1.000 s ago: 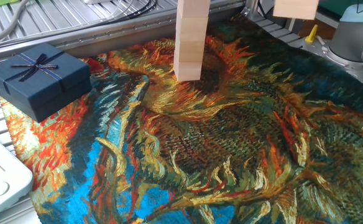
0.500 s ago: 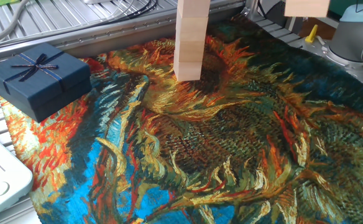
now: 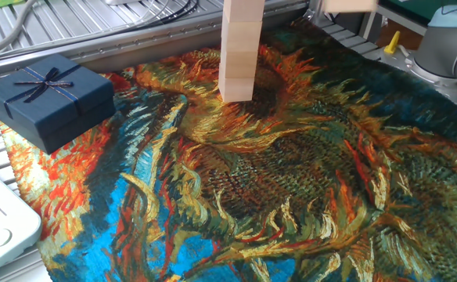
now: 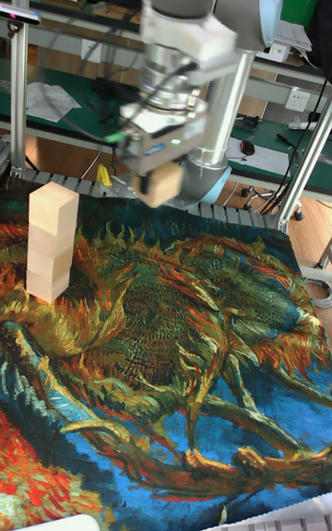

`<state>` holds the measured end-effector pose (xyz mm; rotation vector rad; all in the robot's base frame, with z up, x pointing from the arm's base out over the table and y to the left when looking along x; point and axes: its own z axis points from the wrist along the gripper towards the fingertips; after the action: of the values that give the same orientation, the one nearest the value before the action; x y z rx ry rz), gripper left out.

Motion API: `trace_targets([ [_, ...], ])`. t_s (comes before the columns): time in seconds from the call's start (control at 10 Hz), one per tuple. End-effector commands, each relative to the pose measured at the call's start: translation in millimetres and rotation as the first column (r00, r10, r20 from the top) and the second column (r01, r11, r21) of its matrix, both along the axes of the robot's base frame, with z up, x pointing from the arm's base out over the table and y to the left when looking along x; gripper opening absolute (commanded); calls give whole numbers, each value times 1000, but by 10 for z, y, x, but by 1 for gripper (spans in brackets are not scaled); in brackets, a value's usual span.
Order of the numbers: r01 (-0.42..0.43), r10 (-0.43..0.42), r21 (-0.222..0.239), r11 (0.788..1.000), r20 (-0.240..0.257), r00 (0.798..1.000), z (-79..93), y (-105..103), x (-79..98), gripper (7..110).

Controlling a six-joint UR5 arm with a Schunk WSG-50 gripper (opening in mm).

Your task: Stack the blocks in a vertical line of five

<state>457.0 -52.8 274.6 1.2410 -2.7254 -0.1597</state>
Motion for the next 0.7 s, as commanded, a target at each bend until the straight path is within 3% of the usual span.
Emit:
trace_targets([
  [0.0, -153, 154, -72, 986, 4, 988, 249, -786, 269, 7],
  [0.1, -203, 206, -106, 973, 19, 978, 311, -1044, 337, 7],
  [0.3, -211, 221, -138, 968, 57, 974, 257, -1340, 381, 7],
  [0.4, -173, 193, -144, 974, 131, 972, 253, -1427, 516, 7],
  [0.6, -152, 166, -102, 983, 149, 975, 245, -1503, 427, 7],
])
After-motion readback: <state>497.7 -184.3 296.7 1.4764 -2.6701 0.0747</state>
